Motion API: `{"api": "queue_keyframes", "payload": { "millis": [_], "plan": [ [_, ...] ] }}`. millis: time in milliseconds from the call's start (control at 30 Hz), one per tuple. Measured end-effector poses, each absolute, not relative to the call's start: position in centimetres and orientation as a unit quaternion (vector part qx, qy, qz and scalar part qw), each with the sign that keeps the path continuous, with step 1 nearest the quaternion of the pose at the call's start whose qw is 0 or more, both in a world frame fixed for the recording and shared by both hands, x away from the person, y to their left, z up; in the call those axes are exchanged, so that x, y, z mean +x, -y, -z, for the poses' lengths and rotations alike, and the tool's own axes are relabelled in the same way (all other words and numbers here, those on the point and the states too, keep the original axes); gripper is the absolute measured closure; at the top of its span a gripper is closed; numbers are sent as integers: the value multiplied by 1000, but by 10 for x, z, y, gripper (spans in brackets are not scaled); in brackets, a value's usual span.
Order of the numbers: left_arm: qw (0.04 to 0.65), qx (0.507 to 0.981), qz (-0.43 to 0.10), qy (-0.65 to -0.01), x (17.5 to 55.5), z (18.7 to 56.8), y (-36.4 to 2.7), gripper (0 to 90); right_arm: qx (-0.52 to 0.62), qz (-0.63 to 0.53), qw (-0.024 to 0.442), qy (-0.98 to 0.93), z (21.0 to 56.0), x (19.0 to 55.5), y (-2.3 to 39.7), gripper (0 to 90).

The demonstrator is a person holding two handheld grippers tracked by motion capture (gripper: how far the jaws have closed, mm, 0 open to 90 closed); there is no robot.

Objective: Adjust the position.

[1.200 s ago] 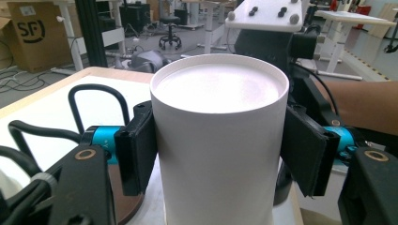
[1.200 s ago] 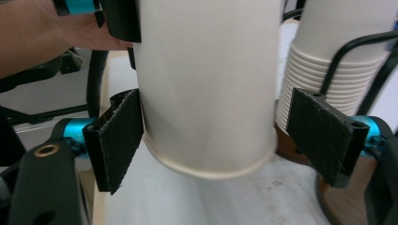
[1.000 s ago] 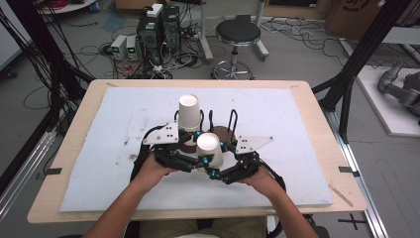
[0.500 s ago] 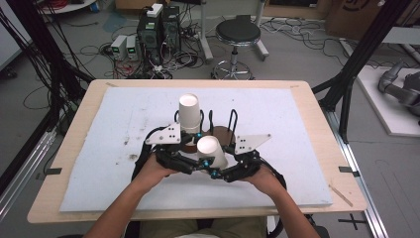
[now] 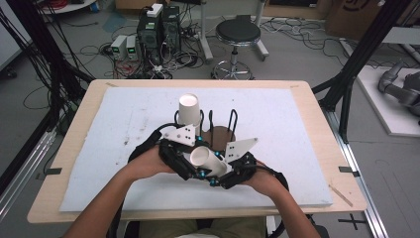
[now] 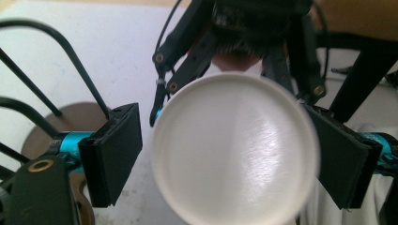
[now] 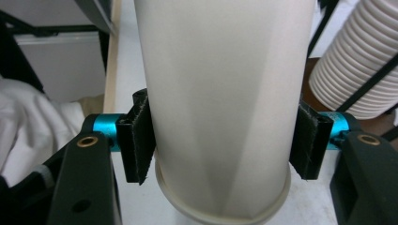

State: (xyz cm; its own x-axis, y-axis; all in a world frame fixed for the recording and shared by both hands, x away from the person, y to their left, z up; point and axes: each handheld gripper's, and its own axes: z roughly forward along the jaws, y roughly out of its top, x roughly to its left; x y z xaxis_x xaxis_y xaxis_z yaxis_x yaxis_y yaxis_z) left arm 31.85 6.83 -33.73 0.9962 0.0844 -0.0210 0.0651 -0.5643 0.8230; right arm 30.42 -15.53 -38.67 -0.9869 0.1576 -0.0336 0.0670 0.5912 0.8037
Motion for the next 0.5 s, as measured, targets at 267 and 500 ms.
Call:
{"api": "queue_keyframes", "payload": {
  "millis": [267,500],
  "plan": [
    [450,893,3,-20,316,340,-67,274,53,-438,46,-896,386,301,153,357],
    [459,889,8,-12,315,344,-69,359,49,-435,38,-898,386,302,154,364]
  ]
}}
